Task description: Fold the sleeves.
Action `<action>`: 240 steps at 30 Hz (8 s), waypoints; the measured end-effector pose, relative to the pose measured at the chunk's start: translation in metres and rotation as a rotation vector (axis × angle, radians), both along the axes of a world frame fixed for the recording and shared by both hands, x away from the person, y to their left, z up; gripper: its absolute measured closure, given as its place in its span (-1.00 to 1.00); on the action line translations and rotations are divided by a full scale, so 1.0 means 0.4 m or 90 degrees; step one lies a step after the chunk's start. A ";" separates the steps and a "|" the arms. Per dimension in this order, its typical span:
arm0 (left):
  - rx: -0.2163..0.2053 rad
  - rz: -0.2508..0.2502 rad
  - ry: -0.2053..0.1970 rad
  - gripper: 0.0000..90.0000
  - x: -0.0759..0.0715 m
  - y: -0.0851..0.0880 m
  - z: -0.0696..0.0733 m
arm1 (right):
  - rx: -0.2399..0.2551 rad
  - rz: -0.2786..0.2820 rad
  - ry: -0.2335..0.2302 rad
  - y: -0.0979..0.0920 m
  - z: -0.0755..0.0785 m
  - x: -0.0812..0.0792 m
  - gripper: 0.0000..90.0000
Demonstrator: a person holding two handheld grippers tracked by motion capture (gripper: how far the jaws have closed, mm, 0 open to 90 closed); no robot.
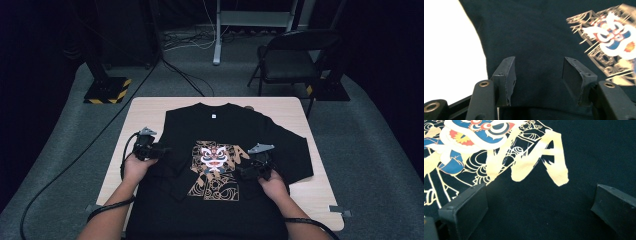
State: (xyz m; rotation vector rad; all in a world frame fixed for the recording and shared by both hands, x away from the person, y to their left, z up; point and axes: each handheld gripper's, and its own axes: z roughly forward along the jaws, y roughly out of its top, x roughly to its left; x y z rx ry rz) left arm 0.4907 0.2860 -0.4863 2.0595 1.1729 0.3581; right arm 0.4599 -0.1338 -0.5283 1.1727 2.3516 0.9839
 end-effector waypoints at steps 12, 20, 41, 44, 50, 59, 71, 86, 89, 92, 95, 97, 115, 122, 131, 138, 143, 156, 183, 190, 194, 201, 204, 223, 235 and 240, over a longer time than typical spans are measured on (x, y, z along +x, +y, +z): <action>-0.119 -0.013 0.047 0.00 -0.035 0.032 0.019 | 0.000 -0.001 0.000 0.000 0.000 -0.001 -1.00; -0.096 -0.015 0.072 -0.12 -0.071 0.057 -0.033 | -0.001 -0.001 0.000 0.000 0.000 -0.001 -1.00; -0.068 0.051 0.025 -0.40 -0.068 0.075 -0.083 | -0.001 -0.002 0.000 0.000 0.000 -0.002 -1.00; -0.051 0.055 0.023 -0.42 -0.075 0.079 -0.080 | 0.000 -0.002 0.000 0.000 0.000 -0.001 -1.00; 0.017 0.057 0.015 -0.46 -0.074 0.050 -0.075 | -0.001 -0.002 0.000 0.000 0.000 -0.001 -1.00; -0.049 0.026 -0.030 -0.46 -0.038 0.009 -0.015 | -0.001 -0.002 0.000 0.000 0.000 -0.001 -1.00; -0.014 -0.001 0.013 -0.50 -0.021 -0.021 -0.079 | 0.000 -0.002 0.000 0.000 0.000 -0.001 -1.00; 0.041 0.003 -0.024 -0.49 -0.017 -0.059 -0.060 | -0.001 -0.002 0.000 0.000 0.000 -0.002 -1.00; 0.055 0.008 -0.014 -0.50 -0.015 -0.051 -0.077 | -0.001 -0.002 0.000 0.000 0.000 -0.002 -1.00; 0.056 0.009 -0.015 -0.50 -0.026 -0.045 -0.068 | 0.000 -0.002 0.000 0.000 0.000 -0.002 -1.00; 0.056 -0.018 -0.036 -0.49 -0.051 -0.058 -0.045 | 0.000 -0.002 0.000 0.000 0.000 -0.002 -1.00; 0.057 -0.033 -0.039 -0.50 -0.062 -0.070 -0.040 | 0.000 -0.002 0.000 0.000 0.000 -0.001 -1.00; 0.102 -0.089 -0.021 -0.55 -0.128 -0.086 -0.031 | -0.001 -0.001 0.000 0.000 0.000 -0.002 -1.00; 0.029 -0.024 -0.027 -0.56 -0.048 -0.093 -0.019 | -0.002 -0.001 0.000 0.000 0.000 -0.002 -1.00; 0.049 0.013 -0.026 -0.58 -0.014 -0.091 -0.081 | -0.002 -0.001 0.000 0.001 0.000 -0.002 -1.00; 0.054 -0.004 -0.068 -0.70 -0.028 -0.091 -0.101 | -0.002 -0.002 0.001 0.001 0.000 -0.002 -1.00; 0.053 -0.003 -0.068 -0.71 -0.028 -0.091 -0.101 | -0.005 0.006 0.008 0.000 0.003 0.000 -1.00; 0.056 -0.013 -0.064 -0.80 -0.027 -0.094 -0.102 | -0.036 0.038 0.043 -0.005 0.016 -0.003 -1.00; 0.054 -0.015 -0.059 -0.83 -0.034 -0.084 -0.102 | -0.037 -0.019 0.014 -0.107 0.048 0.009 -0.46; 0.054 -0.015 -0.059 -0.83 -0.034 -0.085 -0.102 | -0.031 -0.076 0.008 -0.145 0.056 0.017 -0.44; 0.055 -0.015 -0.059 -0.83 -0.034 -0.085 -0.103 | -0.030 -0.098 0.028 -0.175 0.052 0.023 -0.33; 0.055 -0.014 -0.060 -0.83 -0.034 -0.086 -0.103 | -0.032 -0.113 0.038 -0.202 0.044 0.028 -0.25; 0.055 -0.014 -0.060 -0.83 -0.034 -0.086 -0.103 | -0.034 -0.115 0.035 -0.203 0.045 0.028 -0.21; 0.055 -0.014 -0.060 -0.84 -0.034 -0.086 -0.103 | -0.061 -0.136 0.020 -0.257 0.061 0.024 -0.04; 0.055 -0.014 -0.060 -0.84 -0.034 -0.086 -0.103 | -0.033 -0.236 0.047 -0.359 0.053 0.023 0.11; 0.055 -0.014 -0.060 -0.84 -0.034 -0.086 -0.103 | -0.022 -0.259 0.046 -0.388 0.051 0.021 0.14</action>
